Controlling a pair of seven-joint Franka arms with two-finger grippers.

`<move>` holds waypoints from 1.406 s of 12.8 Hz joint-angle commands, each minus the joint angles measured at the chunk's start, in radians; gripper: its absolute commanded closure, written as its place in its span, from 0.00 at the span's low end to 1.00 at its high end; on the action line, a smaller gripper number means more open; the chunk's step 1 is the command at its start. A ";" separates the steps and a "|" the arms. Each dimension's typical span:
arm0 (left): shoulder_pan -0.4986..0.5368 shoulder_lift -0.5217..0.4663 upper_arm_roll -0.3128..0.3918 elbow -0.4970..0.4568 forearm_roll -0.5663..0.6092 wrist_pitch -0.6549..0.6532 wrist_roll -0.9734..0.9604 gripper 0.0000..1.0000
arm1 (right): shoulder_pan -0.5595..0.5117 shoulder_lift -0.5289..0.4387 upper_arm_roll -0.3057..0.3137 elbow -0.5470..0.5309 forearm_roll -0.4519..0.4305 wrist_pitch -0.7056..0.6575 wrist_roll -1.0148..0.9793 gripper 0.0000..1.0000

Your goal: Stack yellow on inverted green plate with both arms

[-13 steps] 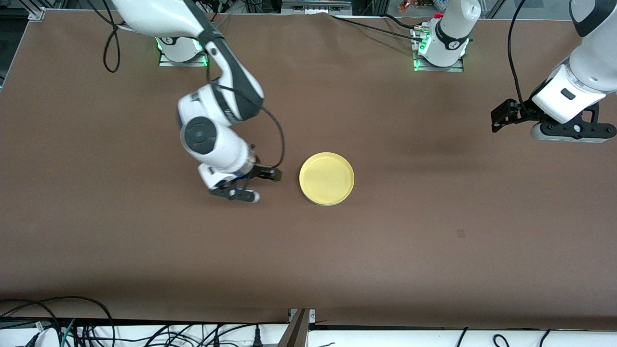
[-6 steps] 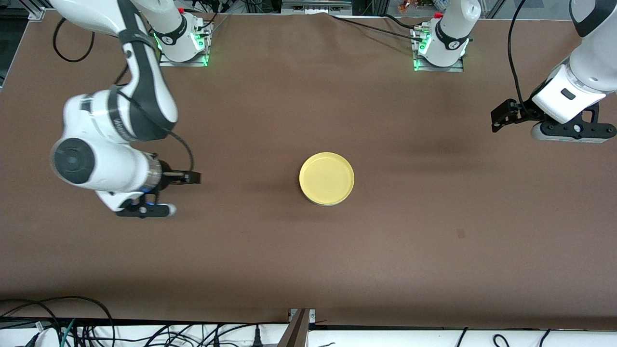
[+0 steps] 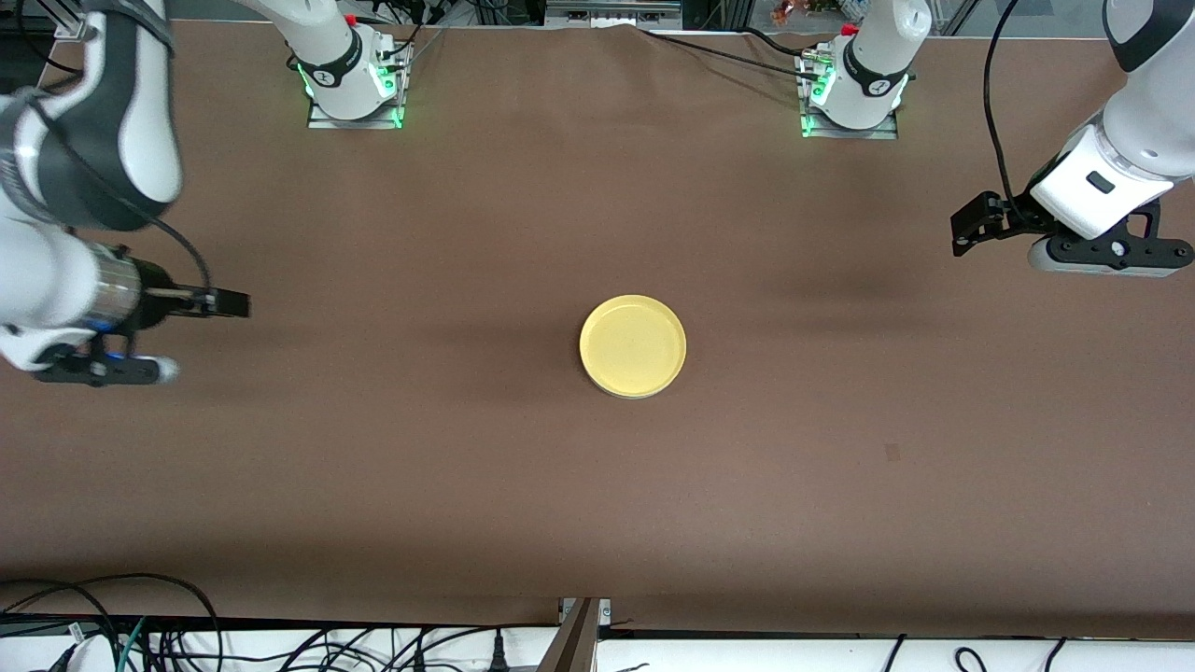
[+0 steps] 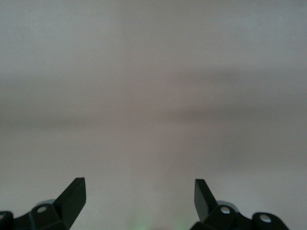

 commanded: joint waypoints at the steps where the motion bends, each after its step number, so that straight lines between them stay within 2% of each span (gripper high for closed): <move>1: 0.001 -0.011 -0.003 -0.003 0.025 -0.010 0.009 0.00 | -0.146 -0.145 0.165 -0.061 -0.047 -0.035 0.001 0.00; 3: 0.001 -0.011 -0.003 -0.003 0.025 -0.010 0.009 0.00 | -0.171 -0.200 0.176 -0.100 -0.081 -0.052 -0.005 0.00; 7: 0.001 -0.011 -0.003 -0.003 0.025 -0.010 0.012 0.00 | -0.228 -0.326 0.184 -0.146 -0.094 -0.038 -0.005 0.00; 10: 0.001 -0.011 -0.003 -0.005 0.025 -0.010 0.011 0.00 | -0.266 -0.378 0.237 -0.173 -0.140 -0.049 -0.007 0.00; 18: 0.001 -0.011 0.000 -0.005 0.024 -0.011 0.012 0.00 | -0.263 -0.350 0.236 -0.166 -0.136 -0.086 -0.012 0.00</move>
